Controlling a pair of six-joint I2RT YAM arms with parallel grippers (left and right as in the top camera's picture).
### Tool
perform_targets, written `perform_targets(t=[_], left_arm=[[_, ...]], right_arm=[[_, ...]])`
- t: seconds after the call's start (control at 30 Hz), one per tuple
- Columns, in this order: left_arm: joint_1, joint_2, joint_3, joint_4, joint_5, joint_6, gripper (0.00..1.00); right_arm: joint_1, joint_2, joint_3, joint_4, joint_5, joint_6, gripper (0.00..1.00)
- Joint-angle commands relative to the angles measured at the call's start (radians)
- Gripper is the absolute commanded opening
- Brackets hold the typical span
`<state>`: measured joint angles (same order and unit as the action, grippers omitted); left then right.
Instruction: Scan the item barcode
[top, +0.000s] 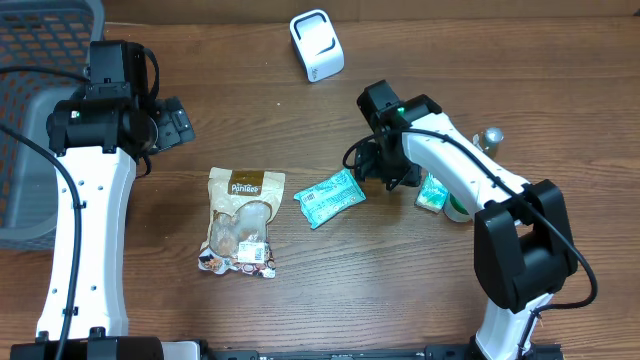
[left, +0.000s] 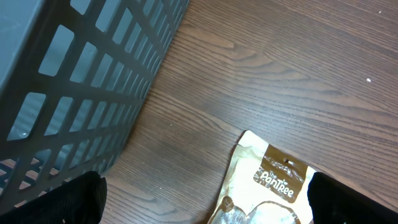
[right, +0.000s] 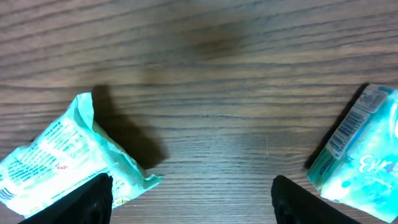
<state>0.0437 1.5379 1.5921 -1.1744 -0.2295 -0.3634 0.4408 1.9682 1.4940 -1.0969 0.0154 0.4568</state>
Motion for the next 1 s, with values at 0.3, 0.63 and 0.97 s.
perform_targets(t=[0.3, 0.63, 0.97], left_arm=[[0.002, -0.005, 0.009, 0.003, -0.013, 0.012, 0.99], [0.002, -0.005, 0.009, 0.003, -0.013, 0.012, 0.99], [0.002, -0.005, 0.009, 0.003, -0.013, 0.012, 1.0]], right_arm=[[0.003, -0.029, 0.003, -0.011, 0.006, -0.048, 0.83], [0.003, -0.027, -0.002, -0.013, 0.006, -0.07, 0.89], [0.003, -0.027, -0.002, -0.011, -0.055, -0.155, 0.9]])
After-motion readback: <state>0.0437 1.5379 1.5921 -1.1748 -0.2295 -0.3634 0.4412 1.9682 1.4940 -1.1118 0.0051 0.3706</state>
